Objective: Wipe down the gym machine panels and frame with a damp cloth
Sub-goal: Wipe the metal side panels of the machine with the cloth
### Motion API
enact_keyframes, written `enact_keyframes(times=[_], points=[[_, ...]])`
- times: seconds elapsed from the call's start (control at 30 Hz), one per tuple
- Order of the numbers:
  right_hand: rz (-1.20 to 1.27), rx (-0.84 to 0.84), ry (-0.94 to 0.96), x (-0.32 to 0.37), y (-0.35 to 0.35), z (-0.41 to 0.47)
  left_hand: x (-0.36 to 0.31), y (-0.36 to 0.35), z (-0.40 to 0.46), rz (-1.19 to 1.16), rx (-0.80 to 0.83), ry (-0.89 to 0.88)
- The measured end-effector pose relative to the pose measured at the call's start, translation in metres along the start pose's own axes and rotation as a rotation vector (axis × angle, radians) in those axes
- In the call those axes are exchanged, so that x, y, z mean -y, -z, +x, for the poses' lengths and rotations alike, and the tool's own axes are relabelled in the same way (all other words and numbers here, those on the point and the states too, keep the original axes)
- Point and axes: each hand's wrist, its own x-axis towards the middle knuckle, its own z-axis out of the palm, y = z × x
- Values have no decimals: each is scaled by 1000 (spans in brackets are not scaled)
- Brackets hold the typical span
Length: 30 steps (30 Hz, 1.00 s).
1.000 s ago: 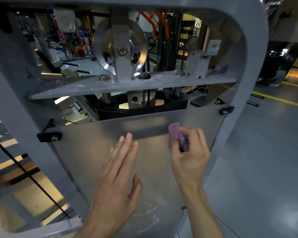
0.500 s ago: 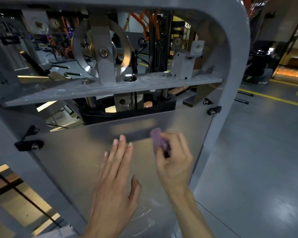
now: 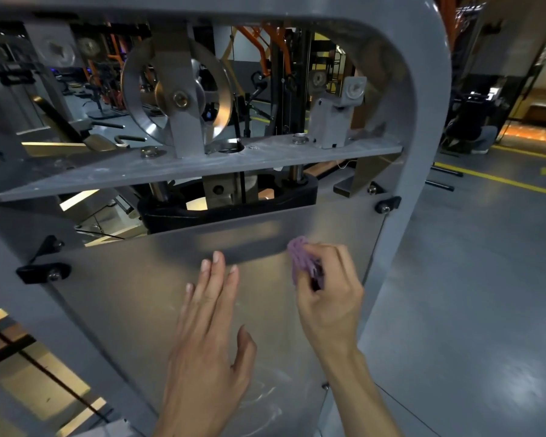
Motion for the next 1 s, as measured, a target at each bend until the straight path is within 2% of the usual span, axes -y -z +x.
enact_keyframes(times=[0.1, 0.23, 0.3, 0.5, 0.73, 0.9, 1.0], points=[[-14, -20, 0, -13, 12, 9, -1, -2, 0, 2, -3, 7], [-105, -177, -173, -47, 40, 34, -3, -4, -1, 0, -15, 12], [-108, -204, -195, -45, 39, 34, -4, -6, -1, -3, -20, 14], [-24, -19, -24, -17, 15, 8, -6, -11, 0, -9, -20, 35], [-48, -164, -206, -47, 40, 34, -7, -13, 0, -6, -23, 34], [0, -28, -54, -17, 17, 11, -5, -17, 1, -9, -31, 32], [-25, -29, -76, -34, 28, 20, -3, -17, 1, -12, -30, 26]])
